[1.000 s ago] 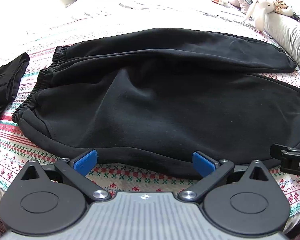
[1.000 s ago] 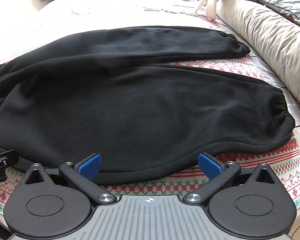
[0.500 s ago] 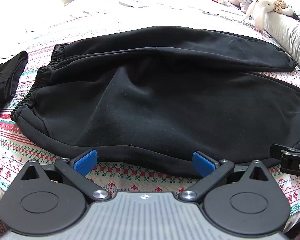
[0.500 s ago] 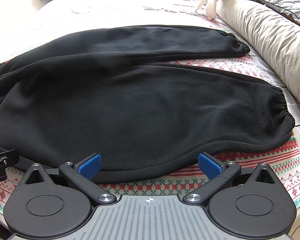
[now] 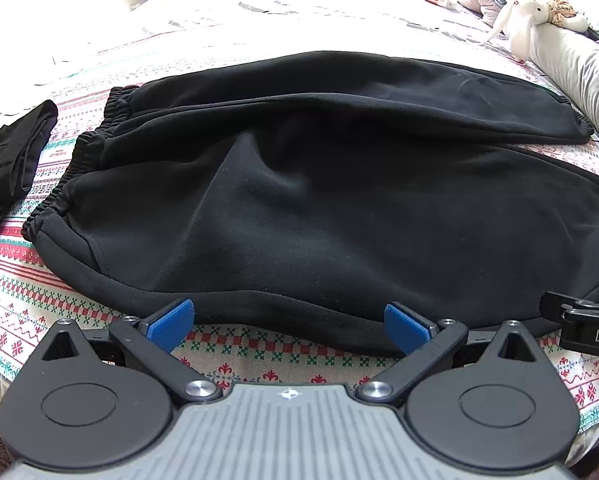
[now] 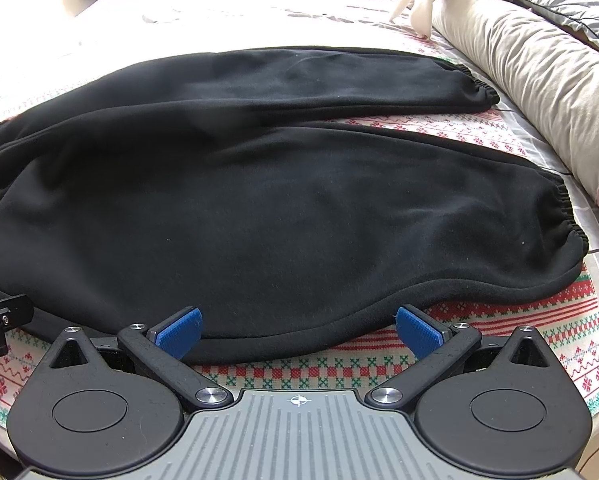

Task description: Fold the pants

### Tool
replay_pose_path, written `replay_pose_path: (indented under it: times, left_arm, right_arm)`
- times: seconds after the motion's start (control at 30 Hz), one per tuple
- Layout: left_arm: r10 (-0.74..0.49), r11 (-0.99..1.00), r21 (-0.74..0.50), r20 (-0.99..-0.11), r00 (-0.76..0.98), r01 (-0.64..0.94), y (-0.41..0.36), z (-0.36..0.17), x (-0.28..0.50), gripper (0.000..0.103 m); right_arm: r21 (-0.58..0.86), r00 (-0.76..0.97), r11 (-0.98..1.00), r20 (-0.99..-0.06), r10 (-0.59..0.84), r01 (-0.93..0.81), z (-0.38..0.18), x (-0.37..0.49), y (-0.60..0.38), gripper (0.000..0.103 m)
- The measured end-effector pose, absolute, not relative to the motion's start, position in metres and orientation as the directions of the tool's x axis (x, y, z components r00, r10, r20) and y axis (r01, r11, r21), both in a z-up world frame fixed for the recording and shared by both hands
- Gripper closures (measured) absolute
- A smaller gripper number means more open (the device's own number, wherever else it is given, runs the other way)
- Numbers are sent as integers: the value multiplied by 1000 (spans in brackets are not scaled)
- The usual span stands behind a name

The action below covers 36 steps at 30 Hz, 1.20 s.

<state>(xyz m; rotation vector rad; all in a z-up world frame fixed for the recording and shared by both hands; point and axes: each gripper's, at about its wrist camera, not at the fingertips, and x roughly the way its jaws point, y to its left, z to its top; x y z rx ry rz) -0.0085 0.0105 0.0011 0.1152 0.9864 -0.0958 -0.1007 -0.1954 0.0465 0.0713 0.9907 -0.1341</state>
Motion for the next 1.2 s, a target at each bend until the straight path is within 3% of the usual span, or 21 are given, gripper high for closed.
replay_pose_path:
  times: [1.2]
  left_arm:
    - [40, 991, 106, -812, 582, 80, 19, -2, 0, 0]
  right_arm:
    - [-64, 553, 994, -827, -104, 91, 31, -96, -184, 0]
